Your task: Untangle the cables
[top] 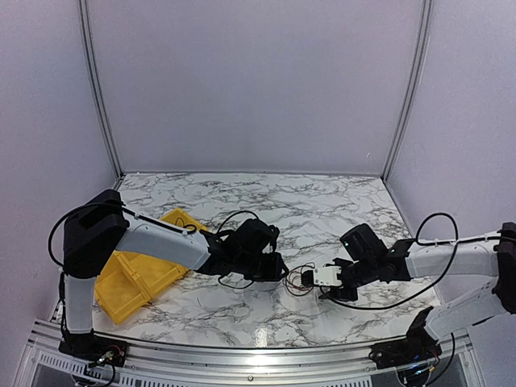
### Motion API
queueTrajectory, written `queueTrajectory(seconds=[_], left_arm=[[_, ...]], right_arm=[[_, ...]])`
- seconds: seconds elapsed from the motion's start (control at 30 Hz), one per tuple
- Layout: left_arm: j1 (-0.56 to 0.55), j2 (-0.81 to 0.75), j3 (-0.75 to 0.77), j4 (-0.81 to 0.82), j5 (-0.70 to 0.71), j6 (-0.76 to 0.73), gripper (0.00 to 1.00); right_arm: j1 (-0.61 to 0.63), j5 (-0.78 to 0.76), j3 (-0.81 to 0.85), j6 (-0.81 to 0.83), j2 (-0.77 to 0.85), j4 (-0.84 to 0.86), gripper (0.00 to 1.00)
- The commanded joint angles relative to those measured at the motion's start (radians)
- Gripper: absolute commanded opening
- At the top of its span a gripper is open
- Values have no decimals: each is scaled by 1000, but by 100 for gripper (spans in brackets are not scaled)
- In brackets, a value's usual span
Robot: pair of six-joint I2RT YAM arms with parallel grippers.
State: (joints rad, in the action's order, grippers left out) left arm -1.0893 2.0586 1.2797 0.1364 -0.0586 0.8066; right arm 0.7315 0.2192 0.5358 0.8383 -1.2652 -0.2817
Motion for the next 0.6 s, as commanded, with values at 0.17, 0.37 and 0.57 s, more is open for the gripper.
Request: queueTrajectory(seconds=[0.17,0.37,0.57], left_arm=[[9,37,25,52,-71,32,24],[9,50,29,56,-89,37,18],[9,55,38,60,-109,39,10]], right_arm=[[8,-52,9,-15,-43,21,46],[8,-56,9,-15,-44,21,46],[8,-64,6,-16,-45,22,46]])
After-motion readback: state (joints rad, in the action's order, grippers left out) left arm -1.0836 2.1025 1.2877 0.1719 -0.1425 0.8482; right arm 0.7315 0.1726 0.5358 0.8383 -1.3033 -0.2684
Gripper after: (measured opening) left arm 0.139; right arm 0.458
